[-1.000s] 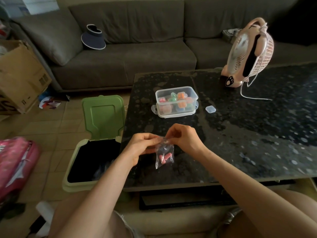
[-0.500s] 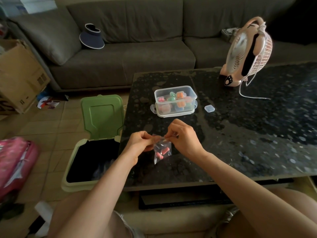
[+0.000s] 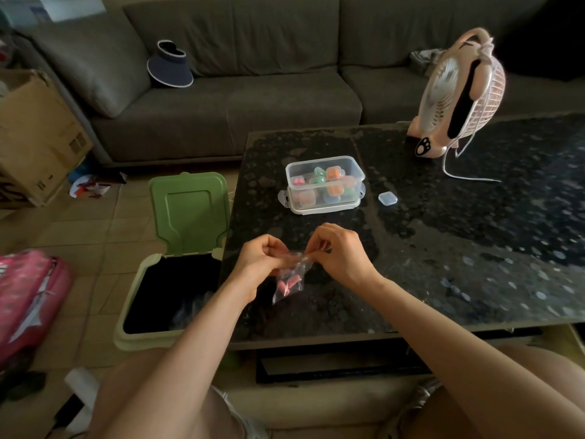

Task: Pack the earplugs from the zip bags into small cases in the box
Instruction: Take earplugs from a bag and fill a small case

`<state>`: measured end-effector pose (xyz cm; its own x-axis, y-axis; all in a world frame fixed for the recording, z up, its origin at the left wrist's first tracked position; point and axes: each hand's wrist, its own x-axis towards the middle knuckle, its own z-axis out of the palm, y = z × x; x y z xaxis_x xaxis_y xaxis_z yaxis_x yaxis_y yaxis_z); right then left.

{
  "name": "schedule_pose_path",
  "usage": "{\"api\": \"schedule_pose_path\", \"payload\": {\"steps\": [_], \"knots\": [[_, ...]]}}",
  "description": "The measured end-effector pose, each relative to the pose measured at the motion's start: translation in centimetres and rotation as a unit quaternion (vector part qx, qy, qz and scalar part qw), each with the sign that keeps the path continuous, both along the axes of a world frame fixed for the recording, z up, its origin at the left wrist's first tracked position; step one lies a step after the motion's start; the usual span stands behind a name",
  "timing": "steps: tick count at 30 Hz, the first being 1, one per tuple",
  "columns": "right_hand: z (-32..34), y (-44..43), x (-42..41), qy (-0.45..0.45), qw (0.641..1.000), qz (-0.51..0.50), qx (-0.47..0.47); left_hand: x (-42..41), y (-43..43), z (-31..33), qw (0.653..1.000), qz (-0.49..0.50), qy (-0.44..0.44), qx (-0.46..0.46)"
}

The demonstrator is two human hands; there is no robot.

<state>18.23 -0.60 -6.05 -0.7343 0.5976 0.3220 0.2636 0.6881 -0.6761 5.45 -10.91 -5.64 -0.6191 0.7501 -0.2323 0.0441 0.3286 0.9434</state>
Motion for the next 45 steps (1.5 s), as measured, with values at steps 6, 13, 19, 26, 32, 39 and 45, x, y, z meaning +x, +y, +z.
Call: {"api": "schedule_pose_path", "payload": {"steps": [6, 13, 19, 26, 32, 39, 45], "knots": [[-0.2, -0.3, 0.1, -0.024, 0.999, 0.040, -0.028, 0.0, -0.1, 0.1, 1.000, -0.001, 0.010, 0.001], [0.0, -0.1, 0.2, -0.019, 0.994, 0.061, -0.093, -0.6, -0.2, 0.1, 0.977, -0.123, 0.167, 0.055], [0.0, 0.0, 0.1, -0.049, 0.994, 0.070, -0.063, -1.3, -0.1, -0.4, 0.935, -0.171, 0.306, 0.062], [0.2, 0.6, 0.1, -0.120, 0.989, 0.075, -0.047, -1.3, -0.3, 0.5, 0.939, -0.179, 0.281, 0.087], [-0.2, 0.6, 0.1, -0.125, 0.989, 0.065, -0.048, -1.2, -0.7, 1.2, 0.959, -0.200, 0.167, 0.109], [0.7, 1.0, 0.4, -0.089, 0.953, 0.079, -0.278, -1.6, -0.5, 0.2, 0.955, -0.180, 0.231, 0.054], [0.6, 0.9, 0.4, -0.078, 0.929, 0.021, -0.361, -2.1, 0.0, -1.1, 0.973, -0.117, 0.197, 0.020]]}}
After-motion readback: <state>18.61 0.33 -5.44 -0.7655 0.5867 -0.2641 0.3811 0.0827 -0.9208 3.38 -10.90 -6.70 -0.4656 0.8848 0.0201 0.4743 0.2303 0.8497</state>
